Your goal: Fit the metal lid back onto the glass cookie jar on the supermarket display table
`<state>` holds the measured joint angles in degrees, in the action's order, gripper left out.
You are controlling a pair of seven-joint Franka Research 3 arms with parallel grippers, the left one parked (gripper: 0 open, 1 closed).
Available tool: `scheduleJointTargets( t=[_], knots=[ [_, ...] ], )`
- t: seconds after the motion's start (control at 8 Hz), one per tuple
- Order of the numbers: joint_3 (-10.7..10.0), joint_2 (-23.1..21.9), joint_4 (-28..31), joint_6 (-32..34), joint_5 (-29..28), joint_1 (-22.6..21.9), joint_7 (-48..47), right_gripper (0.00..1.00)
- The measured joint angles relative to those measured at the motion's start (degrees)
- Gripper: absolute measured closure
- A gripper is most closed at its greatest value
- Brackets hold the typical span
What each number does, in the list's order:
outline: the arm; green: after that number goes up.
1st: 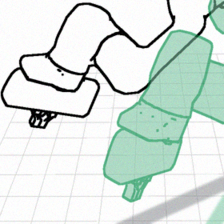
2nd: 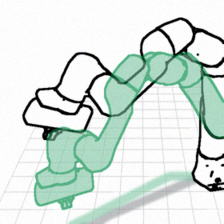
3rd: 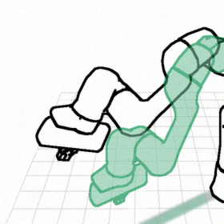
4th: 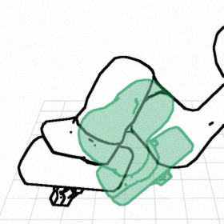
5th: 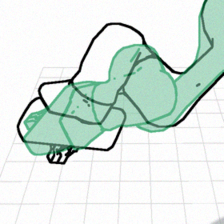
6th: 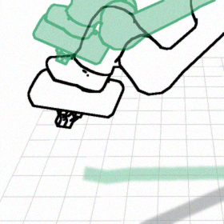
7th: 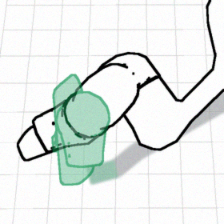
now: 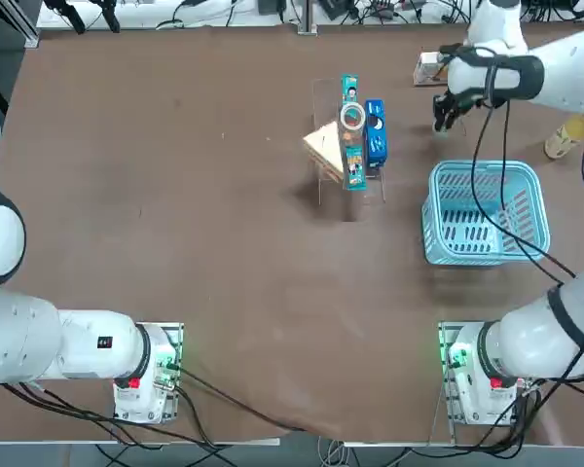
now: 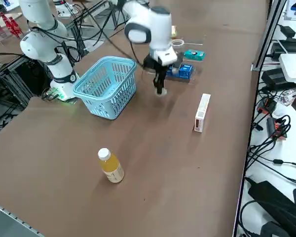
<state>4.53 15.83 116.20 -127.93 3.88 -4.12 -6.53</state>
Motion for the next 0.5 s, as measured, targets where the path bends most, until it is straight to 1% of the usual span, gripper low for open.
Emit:
scheduleJointTargets(
  t=[0.38,0.5],
  knots=[
    [0.3,-2.0,-11.0,18.8,-0.4,-8.4,-9.7,0.74],
    [0.3,-2.0,-14.0,22.2,-1.9,-10.8,-13.7,0.74]
  ],
)
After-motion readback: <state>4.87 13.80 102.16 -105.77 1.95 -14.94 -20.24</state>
